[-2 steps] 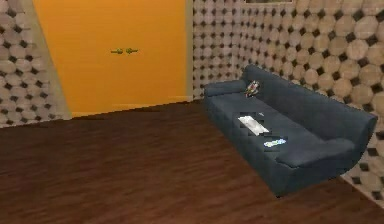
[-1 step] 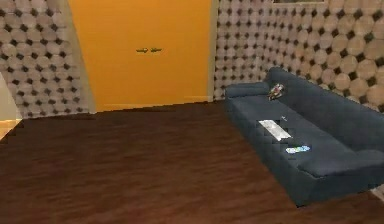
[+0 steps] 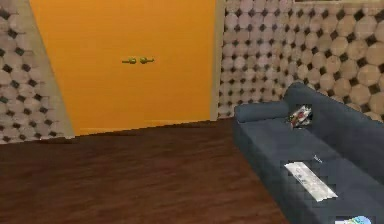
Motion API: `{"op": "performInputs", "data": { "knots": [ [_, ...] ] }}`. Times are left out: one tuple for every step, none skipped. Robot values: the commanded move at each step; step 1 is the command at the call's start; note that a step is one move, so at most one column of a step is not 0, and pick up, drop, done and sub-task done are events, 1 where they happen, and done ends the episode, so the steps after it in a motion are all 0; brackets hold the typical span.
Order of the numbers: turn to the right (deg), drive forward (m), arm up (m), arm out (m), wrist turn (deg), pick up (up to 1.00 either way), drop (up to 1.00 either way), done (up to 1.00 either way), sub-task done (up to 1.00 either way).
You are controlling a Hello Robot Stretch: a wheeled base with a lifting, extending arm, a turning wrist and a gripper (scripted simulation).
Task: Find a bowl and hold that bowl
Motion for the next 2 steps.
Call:
{"op": "performInputs", "data": {
  "knots": [
    [42.0,0.0,0.0,0.0,0.0,0.0,0.0,0.0,0.0],
    [0.0,0.4,0.0,0.0,0.0,0.0,0.0,0.0,0.0]
  ]
}}
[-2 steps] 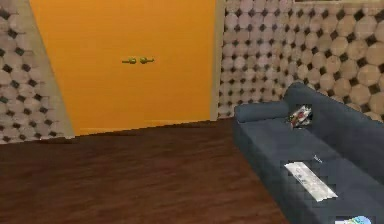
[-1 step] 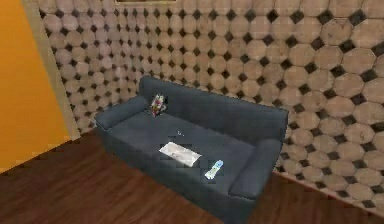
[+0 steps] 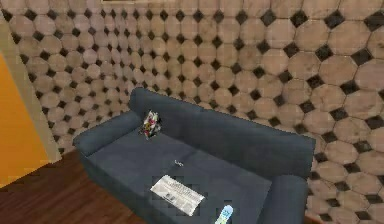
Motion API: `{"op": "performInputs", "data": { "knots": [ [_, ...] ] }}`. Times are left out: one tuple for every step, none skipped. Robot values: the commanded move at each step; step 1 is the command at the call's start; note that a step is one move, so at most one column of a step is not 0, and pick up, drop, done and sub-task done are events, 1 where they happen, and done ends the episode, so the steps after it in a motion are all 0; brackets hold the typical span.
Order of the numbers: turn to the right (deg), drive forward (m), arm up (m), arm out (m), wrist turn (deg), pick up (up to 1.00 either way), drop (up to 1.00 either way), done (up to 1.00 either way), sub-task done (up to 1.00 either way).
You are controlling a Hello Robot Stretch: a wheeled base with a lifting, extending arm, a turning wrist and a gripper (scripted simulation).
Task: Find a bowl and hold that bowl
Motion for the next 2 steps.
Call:
{"op": "performInputs", "data": {
  "knots": [
    [-3.0,0.0,0.0,0.0,0.0,0.0,0.0,0.0,0.0],
    [45.0,0.0,0.0,0.0,0.0,0.0,0.0,0.0,0.0]
  ]
}}
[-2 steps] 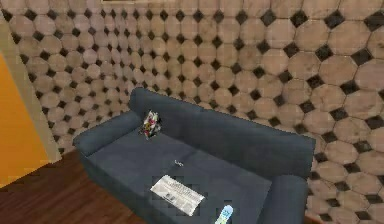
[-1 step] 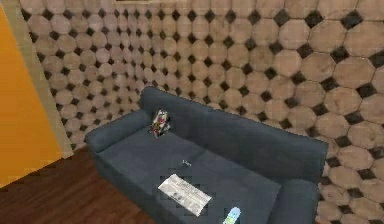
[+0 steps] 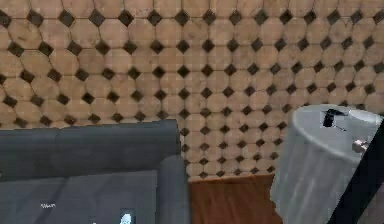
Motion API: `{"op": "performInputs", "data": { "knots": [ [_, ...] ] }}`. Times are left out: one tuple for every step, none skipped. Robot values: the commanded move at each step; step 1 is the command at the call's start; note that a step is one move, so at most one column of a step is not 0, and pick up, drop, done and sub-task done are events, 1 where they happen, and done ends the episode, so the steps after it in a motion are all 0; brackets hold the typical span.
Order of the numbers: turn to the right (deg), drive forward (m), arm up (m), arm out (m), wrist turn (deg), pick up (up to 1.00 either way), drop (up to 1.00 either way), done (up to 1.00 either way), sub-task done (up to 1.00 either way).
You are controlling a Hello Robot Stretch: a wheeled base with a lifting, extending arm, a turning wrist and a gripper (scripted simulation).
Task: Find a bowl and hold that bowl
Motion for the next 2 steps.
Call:
{"op": "performInputs", "data": {
  "knots": [
    [24.0,0.0,0.0,0.0,0.0,0.0,0.0,0.0,0.0],
    [0.0,0.65,0.0,0.0,0.0,0.0,0.0,0.0,0.0]
  ]
}}
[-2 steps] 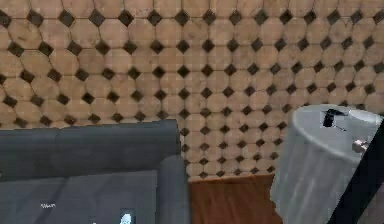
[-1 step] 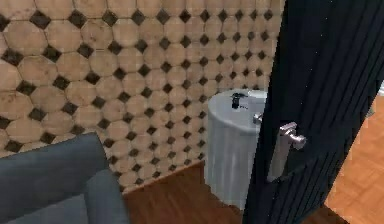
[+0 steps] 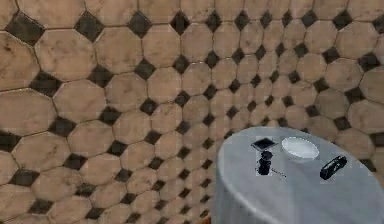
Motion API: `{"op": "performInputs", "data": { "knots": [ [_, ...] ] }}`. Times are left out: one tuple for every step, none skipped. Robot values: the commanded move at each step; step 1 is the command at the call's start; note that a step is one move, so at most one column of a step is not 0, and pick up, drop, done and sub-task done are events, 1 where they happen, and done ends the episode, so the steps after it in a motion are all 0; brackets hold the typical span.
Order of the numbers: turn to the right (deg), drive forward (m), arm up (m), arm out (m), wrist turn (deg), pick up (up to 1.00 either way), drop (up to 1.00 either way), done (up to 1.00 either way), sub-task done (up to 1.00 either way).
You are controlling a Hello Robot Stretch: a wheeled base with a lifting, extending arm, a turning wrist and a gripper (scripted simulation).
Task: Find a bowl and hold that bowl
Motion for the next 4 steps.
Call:
{"op": "performInputs", "data": {
  "knots": [
    [-9.0,0.0,0.0,0.0,0.0,0.0,0.0,0.0,0.0],
    [0.0,0.45,0.0,0.0,0.0,0.0,0.0,0.0,0.0],
    [-21.0,0.0,0.0,0.0,0.0,0.0,0.0,0.0,0.0],
    [0.0,0.0,0.5,0.0,0.0,0.0,0.0,0.0,0.0]
  ]
}}
